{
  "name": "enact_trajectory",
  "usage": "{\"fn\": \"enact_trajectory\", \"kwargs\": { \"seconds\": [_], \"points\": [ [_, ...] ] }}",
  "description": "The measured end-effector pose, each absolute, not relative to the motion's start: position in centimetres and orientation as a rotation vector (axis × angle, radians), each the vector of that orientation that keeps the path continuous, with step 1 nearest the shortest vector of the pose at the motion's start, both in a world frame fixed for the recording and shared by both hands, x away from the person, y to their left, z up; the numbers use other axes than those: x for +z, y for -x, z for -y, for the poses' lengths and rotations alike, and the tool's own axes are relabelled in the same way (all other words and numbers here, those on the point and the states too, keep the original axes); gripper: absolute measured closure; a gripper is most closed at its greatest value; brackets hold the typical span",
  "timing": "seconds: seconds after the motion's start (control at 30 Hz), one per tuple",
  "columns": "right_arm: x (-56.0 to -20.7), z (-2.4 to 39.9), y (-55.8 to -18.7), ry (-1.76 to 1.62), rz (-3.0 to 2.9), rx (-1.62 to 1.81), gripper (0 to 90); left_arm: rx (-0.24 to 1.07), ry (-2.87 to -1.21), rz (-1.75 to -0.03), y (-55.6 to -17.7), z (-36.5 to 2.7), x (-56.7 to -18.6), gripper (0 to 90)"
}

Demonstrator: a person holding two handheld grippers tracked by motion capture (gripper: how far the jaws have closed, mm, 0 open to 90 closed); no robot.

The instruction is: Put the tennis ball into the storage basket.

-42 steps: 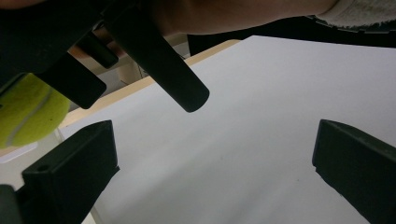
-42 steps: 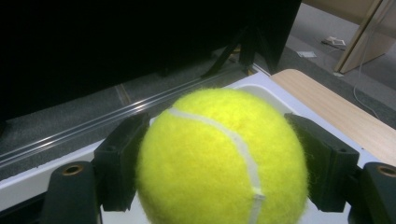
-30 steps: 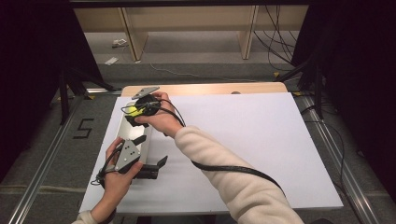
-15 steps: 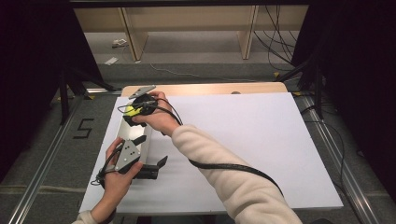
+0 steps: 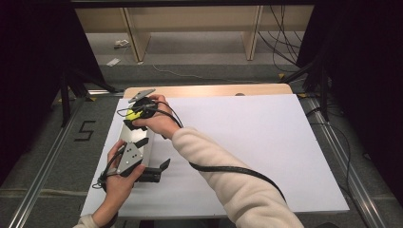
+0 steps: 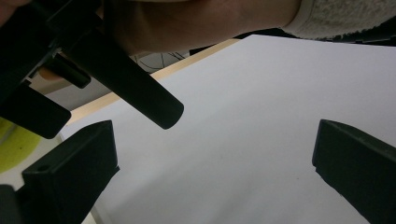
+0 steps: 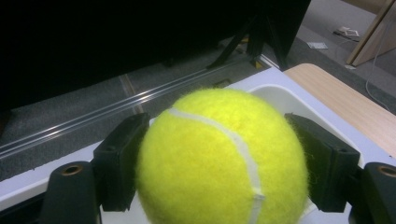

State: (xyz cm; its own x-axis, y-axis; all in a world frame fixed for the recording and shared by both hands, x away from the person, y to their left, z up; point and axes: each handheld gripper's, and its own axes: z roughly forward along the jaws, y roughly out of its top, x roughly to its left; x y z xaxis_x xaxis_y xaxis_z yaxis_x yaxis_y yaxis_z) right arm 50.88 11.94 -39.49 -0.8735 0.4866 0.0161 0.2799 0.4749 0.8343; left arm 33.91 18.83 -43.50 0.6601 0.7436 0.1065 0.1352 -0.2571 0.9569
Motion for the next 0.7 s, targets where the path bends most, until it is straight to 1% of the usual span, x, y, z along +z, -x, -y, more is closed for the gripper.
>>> {"fn": "enact_trajectory", "kwargs": {
  "seconds": [0.7],
  "points": [
    [-40.6, -12.5, -50.7, -0.632, -2.544, 1.306, 25.9, 0.682, -1.763, -0.707, -33.9, -18.8, -43.5, 0.0]
  ]
}}
